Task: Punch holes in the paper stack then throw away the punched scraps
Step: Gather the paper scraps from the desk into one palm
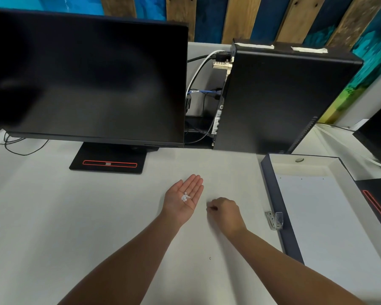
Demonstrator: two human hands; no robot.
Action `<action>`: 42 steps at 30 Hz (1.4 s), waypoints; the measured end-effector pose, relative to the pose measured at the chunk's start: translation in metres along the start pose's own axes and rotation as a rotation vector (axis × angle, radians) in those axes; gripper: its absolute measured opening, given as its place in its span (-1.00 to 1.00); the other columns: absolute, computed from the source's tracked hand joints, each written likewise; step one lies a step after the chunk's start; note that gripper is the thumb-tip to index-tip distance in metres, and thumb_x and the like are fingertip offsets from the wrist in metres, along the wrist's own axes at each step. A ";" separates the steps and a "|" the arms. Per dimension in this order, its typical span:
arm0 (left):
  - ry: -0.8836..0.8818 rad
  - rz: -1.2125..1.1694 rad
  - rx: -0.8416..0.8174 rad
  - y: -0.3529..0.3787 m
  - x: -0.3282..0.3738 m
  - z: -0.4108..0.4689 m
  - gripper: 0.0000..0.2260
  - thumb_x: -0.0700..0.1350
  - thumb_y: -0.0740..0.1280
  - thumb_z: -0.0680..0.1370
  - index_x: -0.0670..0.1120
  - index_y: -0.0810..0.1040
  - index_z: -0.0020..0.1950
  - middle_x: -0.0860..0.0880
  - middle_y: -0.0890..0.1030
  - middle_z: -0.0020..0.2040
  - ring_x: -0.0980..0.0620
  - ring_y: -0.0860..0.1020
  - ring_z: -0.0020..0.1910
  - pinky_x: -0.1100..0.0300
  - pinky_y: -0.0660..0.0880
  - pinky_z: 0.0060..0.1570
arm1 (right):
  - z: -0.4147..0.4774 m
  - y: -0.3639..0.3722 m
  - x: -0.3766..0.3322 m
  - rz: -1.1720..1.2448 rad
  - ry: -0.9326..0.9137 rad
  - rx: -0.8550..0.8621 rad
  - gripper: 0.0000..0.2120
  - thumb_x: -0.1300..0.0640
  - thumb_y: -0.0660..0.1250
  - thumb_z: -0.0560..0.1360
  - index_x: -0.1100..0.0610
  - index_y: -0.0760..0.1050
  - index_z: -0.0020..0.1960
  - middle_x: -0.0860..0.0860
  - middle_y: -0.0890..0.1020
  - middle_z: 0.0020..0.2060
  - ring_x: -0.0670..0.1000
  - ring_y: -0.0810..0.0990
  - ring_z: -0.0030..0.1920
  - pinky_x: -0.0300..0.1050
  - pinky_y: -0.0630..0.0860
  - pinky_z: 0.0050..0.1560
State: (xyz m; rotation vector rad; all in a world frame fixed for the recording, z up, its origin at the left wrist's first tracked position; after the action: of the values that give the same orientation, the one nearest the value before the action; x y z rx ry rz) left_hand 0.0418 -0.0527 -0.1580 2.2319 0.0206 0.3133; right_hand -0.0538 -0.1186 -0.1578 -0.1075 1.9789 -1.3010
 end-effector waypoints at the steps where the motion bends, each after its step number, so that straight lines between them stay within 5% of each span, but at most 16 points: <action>1: -0.001 -0.001 0.001 0.000 0.000 0.000 -0.66 -0.12 0.06 0.65 -0.31 0.52 0.17 -0.22 0.62 0.12 -0.13 0.55 0.17 0.03 0.43 0.28 | 0.000 0.000 0.000 0.009 0.000 0.005 -0.84 0.26 0.22 0.45 0.20 0.48 -0.30 0.02 0.50 -0.34 0.04 0.42 -0.26 -0.19 0.27 -0.27; 7: 0.004 -0.002 0.005 -0.001 0.002 -0.001 -0.66 -0.12 0.06 0.65 -0.31 0.53 0.16 -0.22 0.63 0.10 -0.13 0.54 0.19 0.03 0.42 0.28 | -0.001 0.003 -0.005 -0.115 -0.117 0.035 -0.80 0.23 0.15 0.53 0.26 0.54 -0.09 0.13 0.58 -0.16 0.11 0.53 -0.12 -0.06 0.45 -0.12; 11: 0.008 0.001 0.004 -0.001 0.004 -0.002 -0.66 -0.12 0.06 0.65 -0.31 0.53 0.15 -0.22 0.63 0.09 -0.12 0.56 0.15 0.03 0.44 0.25 | 0.005 0.005 -0.007 -0.173 -0.104 -0.019 -0.78 0.23 0.11 0.55 0.29 0.50 -0.12 0.17 0.56 -0.21 0.15 0.51 -0.18 -0.07 0.39 -0.19; 17: 0.004 0.012 0.005 -0.002 0.002 -0.002 -0.65 -0.12 0.06 0.65 -0.31 0.53 0.15 -0.22 0.63 0.09 -0.12 0.57 0.14 0.03 0.45 0.22 | 0.020 -0.034 -0.010 0.249 0.044 -0.162 -0.81 0.31 0.24 0.49 0.17 0.58 -0.22 -0.05 0.57 -0.37 -0.06 0.50 -0.37 -0.39 0.41 -0.32; 21: 0.006 0.042 0.016 -0.001 -0.001 -0.001 -0.65 -0.11 0.07 0.65 -0.30 0.54 0.15 -0.21 0.67 0.04 -0.10 0.59 0.12 0.05 0.49 0.13 | 0.022 -0.057 -0.043 0.339 -0.013 -0.201 -0.86 0.24 0.28 0.50 0.18 0.60 -0.18 0.05 0.59 -0.32 -0.05 0.50 -0.36 -0.24 0.48 -0.23; 26: 0.030 0.056 0.054 0.004 -0.007 0.000 -0.67 -0.13 0.06 0.65 -0.28 0.56 0.03 -0.18 0.67 -0.13 -0.03 0.61 -0.14 0.11 0.53 -0.05 | 0.020 -0.058 -0.082 0.309 -0.095 -0.255 -0.85 0.35 0.27 0.45 0.27 0.61 -0.20 -0.03 0.65 -0.36 -0.22 0.53 -0.45 -0.42 0.44 -0.33; 30: 0.036 0.070 0.051 0.007 -0.007 -0.002 -0.66 -0.13 0.04 0.66 -0.25 0.56 -0.03 -0.13 0.69 -0.28 0.01 0.68 -0.33 0.17 0.55 -0.20 | 0.025 -0.047 -0.087 0.173 -0.115 -0.257 -0.76 0.37 0.24 0.41 0.14 0.63 -0.24 0.07 0.71 -0.13 -0.04 0.60 -0.24 -0.11 0.60 -0.08; 39: 0.043 0.050 0.040 0.007 -0.004 -0.002 -0.67 -0.12 0.05 0.65 -0.25 0.56 0.02 -0.14 0.71 -0.22 -0.02 0.61 -0.11 0.17 0.60 -0.14 | 0.028 -0.047 -0.085 0.155 -0.121 -0.159 -0.72 0.28 0.34 0.34 -0.05 0.53 -0.43 0.00 0.70 -0.23 0.01 0.66 -0.21 0.00 0.62 -0.08; 42: 0.041 0.013 0.031 0.006 -0.002 -0.001 -0.67 -0.12 0.07 0.65 -0.28 0.56 0.08 -0.18 0.70 -0.16 -0.05 0.66 -0.17 0.12 0.61 -0.07 | 0.023 -0.058 -0.085 0.227 -0.164 -0.141 -0.69 0.29 0.28 0.41 -0.04 0.59 -0.38 -0.06 0.70 -0.31 -0.09 0.65 -0.25 -0.21 0.58 -0.13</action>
State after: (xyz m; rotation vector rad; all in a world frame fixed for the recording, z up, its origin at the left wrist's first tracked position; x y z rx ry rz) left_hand 0.0388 -0.0563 -0.1530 2.2570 0.0335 0.3686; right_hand 0.0026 -0.1258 -0.0694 -0.0537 1.8804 -0.9770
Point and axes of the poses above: each hand's wrist, its own z-axis towards the middle knuckle, its own y-axis out of the palm, x = y × z, the point moved 9 cm from there along z, towards the middle knuckle
